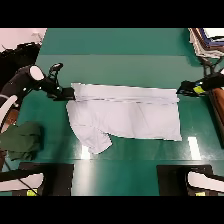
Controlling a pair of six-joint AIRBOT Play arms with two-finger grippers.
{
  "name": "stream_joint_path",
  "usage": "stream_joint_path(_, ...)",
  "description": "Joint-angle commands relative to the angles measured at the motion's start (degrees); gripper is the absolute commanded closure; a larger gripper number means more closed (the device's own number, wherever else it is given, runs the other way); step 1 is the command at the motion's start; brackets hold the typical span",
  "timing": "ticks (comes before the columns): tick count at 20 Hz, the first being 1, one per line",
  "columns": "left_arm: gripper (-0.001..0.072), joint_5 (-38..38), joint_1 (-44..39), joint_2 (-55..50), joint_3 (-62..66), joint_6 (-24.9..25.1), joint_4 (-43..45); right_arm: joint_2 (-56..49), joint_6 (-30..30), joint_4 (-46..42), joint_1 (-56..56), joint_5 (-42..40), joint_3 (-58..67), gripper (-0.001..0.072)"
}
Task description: Fold the shirts.
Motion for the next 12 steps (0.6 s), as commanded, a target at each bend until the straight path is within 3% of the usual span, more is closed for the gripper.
stream_joint_path(1, 0.0231, -2.2, -0.1, 10.1, -12.0, -2.3, 0.3, 8.3, 0.1, 0.0, -2.4, 0.3, -5.0, 0.0311)
stream_joint_path(6, 0.0231, -0.3, -0.1, 25.4, -33.7, -2.6, -11.9, 16.8, 0.1, 0.1, -2.5, -5.4, -12.8, 0.0313)
stream_joint_path(12, 0.0231, 7.4, -0.1, 27.5, -42.7, 1.8, -22.8, 18.1, 0.1, 1.6, -2.5, -5.1, -13.6, 0.0328)
